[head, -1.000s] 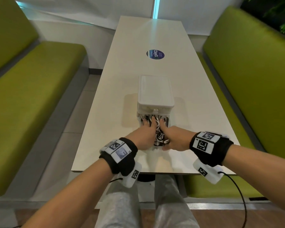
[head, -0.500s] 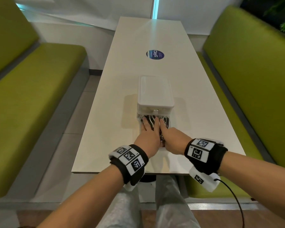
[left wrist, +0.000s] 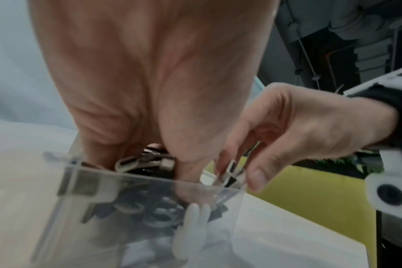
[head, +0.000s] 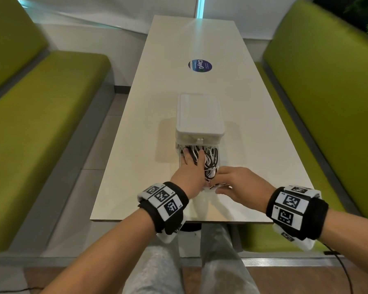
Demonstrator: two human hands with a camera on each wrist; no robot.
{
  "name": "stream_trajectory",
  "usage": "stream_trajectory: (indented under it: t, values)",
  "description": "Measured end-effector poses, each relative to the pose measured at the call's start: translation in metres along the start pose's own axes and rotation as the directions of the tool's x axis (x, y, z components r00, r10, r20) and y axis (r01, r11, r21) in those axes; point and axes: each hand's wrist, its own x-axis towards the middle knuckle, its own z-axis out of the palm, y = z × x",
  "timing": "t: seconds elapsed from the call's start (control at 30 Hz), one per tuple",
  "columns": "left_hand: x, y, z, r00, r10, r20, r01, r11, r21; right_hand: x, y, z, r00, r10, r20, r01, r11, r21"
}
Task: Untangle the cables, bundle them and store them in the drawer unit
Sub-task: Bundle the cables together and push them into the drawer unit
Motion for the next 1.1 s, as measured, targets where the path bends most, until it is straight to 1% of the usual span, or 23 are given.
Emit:
stream_trajectory:
  t: [0.13,0.2,0.27,0.33,0.37,0.43,0.5,0.57,0.63,0.7,0.8,0.87,0.93,0.97,1.0,1.03,1.07,1.1]
  values:
    - [-0.002,-0.006,-0.013,0.994,0.049,0.098,-0.043,0.997,-0.066,0.009,0.000,0.006,0.998,-0.055,-0.031,0.049,0.987,-0.150]
    - [-0.001,-0.010,-0.022,0.981,0.084,0.173,-0.067,0.992,-0.102,0.013,0.000,0.009,0.996,-0.067,-0.058,0.053,0.974,-0.221]
    - [0.000,-0.013,-0.028,0.970,0.104,0.219,-0.070,0.985,-0.155,0.013,-0.004,0.009,0.994,-0.088,-0.059,0.069,0.961,-0.270]
    - [0.000,-0.013,-0.031,0.967,0.112,0.227,-0.074,0.983,-0.169,0.012,-0.006,0.005,0.995,-0.088,0.045,0.096,0.964,-0.249]
    - [-0.001,-0.013,-0.031,0.967,0.109,0.232,-0.073,0.985,-0.158,0.009,-0.007,0.002,0.990,-0.070,0.120,0.094,0.973,-0.209]
    - [-0.004,-0.014,-0.032,0.961,0.109,0.255,-0.074,0.987,-0.144,0.004,-0.003,-0.004,0.975,-0.063,0.212,0.099,0.982,-0.163]
    - [-0.005,-0.017,-0.037,0.954,0.124,0.272,-0.084,0.984,-0.157,0.005,0.000,-0.008,0.970,-0.087,0.225,0.131,0.973,-0.192]
    - [-0.006,-0.019,-0.043,0.955,0.144,0.258,-0.110,0.984,-0.142,0.014,0.003,-0.009,0.965,-0.113,0.237,0.178,0.945,-0.276]
    - [-0.010,-0.016,-0.045,0.955,0.152,0.253,-0.135,0.987,-0.085,0.023,-0.004,-0.010,0.969,-0.105,0.225,0.178,0.926,-0.334]
    - [-0.018,-0.010,-0.043,0.965,0.121,0.234,-0.134,0.990,0.038,0.026,-0.012,-0.007,0.978,-0.070,0.198,0.135,0.932,-0.337]
    - [-0.027,-0.002,-0.038,0.982,0.105,0.159,-0.135,0.973,0.188,0.018,-0.015,0.005,0.991,-0.104,0.082,0.125,0.941,-0.313]
    - [-0.027,-0.002,-0.033,0.989,0.075,0.129,-0.103,0.968,0.228,0.017,-0.013,0.012,0.992,-0.123,-0.021,0.111,0.951,-0.288]
    - [-0.023,-0.002,-0.027,0.996,0.038,0.087,-0.058,0.968,0.243,0.017,-0.015,0.014,0.990,-0.130,-0.060,0.114,0.967,-0.226]
    - [-0.020,-0.002,-0.024,0.998,0.022,0.067,-0.039,0.964,0.265,0.017,-0.017,0.012,0.982,-0.168,-0.087,0.139,0.952,-0.272]
    - [-0.019,-0.001,-0.021,0.999,0.022,0.047,-0.036,0.951,0.309,0.018,-0.016,0.014,0.976,-0.189,-0.108,0.137,0.919,-0.370]
    - [-0.018,-0.001,-0.019,0.999,0.043,0.015,-0.045,0.927,0.373,0.017,-0.012,0.017,0.977,-0.183,-0.110,0.120,0.896,-0.428]
    - [-0.016,-0.002,-0.018,0.998,0.069,-0.010,-0.057,0.891,0.450,0.016,-0.005,0.019,0.986,-0.147,-0.084,0.089,0.872,-0.481]
    - [-0.016,-0.003,-0.018,0.995,0.094,-0.031,-0.065,0.855,0.515,0.017,-0.001,0.020,0.993,-0.106,-0.043,0.073,0.881,-0.467]
